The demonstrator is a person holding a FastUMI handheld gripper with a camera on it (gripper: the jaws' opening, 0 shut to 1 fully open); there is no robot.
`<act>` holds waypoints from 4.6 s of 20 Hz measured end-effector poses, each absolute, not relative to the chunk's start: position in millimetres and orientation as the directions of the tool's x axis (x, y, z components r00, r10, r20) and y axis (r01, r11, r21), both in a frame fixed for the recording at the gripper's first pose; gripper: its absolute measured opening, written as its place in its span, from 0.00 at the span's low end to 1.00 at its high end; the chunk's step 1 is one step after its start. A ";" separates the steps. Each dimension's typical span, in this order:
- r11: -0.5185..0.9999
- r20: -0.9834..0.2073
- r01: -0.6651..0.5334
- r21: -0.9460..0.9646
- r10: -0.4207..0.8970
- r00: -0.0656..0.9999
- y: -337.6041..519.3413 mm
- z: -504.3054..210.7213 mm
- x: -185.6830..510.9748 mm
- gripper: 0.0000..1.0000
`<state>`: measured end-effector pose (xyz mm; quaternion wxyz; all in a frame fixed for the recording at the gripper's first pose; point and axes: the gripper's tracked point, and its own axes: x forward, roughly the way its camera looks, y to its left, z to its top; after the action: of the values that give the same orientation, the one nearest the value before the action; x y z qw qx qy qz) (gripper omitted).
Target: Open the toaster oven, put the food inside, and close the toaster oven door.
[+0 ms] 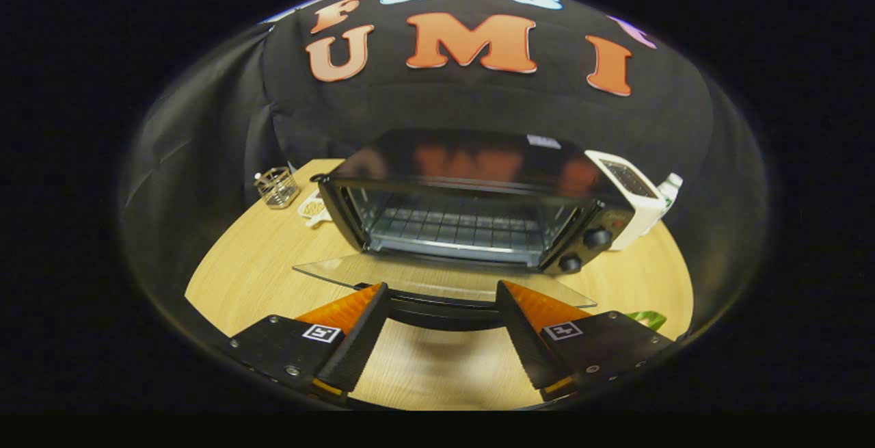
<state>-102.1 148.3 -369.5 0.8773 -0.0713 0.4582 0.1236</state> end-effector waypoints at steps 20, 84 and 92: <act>0.966 -0.936 -0.244 0.085 0.161 0.312 139.0 -445.9 -133.8 0.90; 0.831 -0.749 0.115 0.545 0.421 0.511 65.4 -346.8 -59.6 0.29; 0.728 -0.706 0.231 0.646 0.453 0.545 131.4 -377.2 -24.6 0.29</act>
<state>-24.6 131.4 -377.2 0.8006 0.3625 0.4721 0.0692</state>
